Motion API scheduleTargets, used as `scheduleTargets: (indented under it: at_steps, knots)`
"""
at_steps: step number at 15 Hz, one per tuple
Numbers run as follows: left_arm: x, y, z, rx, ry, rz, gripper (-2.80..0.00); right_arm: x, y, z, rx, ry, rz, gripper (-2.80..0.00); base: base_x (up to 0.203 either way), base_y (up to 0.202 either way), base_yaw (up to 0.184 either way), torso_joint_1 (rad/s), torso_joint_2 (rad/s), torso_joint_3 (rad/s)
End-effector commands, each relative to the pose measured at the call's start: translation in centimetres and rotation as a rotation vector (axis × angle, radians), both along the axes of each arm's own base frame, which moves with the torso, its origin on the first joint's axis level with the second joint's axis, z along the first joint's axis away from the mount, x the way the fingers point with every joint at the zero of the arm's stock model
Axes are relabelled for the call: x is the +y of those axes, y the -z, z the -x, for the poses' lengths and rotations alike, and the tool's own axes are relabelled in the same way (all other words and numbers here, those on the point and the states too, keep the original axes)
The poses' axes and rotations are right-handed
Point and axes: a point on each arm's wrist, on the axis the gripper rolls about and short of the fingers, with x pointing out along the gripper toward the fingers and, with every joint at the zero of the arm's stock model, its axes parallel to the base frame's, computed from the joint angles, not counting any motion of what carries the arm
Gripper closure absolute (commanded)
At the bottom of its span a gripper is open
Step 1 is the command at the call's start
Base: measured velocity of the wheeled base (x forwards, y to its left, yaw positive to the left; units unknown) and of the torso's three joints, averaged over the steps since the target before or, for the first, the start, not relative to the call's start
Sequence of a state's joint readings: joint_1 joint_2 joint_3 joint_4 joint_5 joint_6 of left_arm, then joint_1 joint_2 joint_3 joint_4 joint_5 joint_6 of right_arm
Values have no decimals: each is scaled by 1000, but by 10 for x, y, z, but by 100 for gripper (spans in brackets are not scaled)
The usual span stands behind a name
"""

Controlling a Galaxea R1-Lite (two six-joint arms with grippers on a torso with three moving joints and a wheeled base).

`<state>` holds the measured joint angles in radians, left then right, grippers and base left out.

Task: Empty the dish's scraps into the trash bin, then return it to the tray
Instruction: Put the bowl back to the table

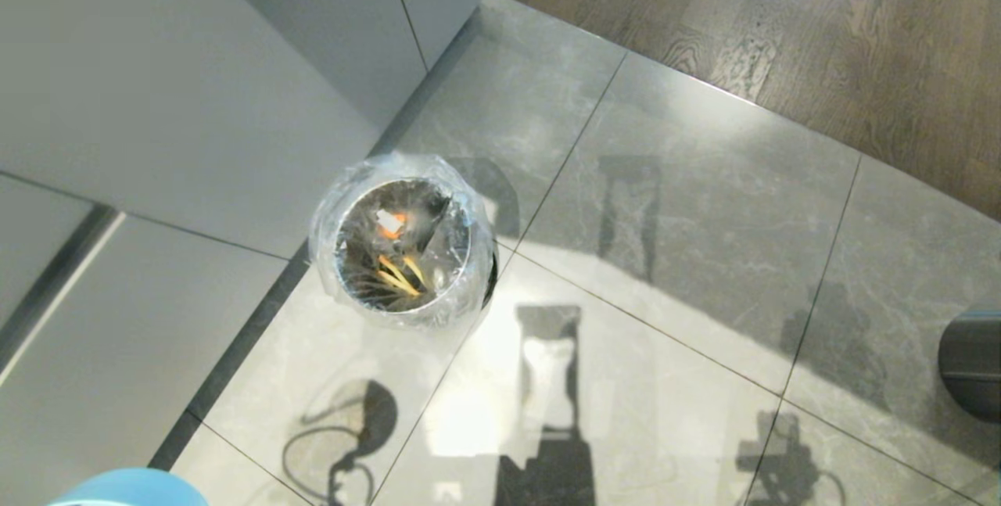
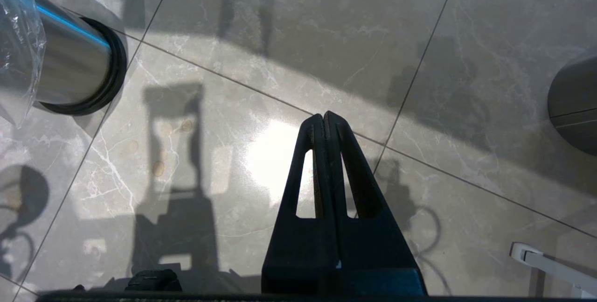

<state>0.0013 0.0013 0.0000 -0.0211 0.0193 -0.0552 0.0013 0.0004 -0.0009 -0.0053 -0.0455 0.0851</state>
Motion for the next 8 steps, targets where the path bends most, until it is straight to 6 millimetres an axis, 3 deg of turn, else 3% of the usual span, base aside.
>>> scheduleTargets:
  at_steps: [1,8]
  knots:
    - [0,0,0,-2,-1,2,0,0,0,0,-2,0,-1,0,0,0,0,0,0,0]
    - [0,0,0,-2,-1,2,0,0,0,0,-2,0,-1,0,0,0,0,0,0,0]
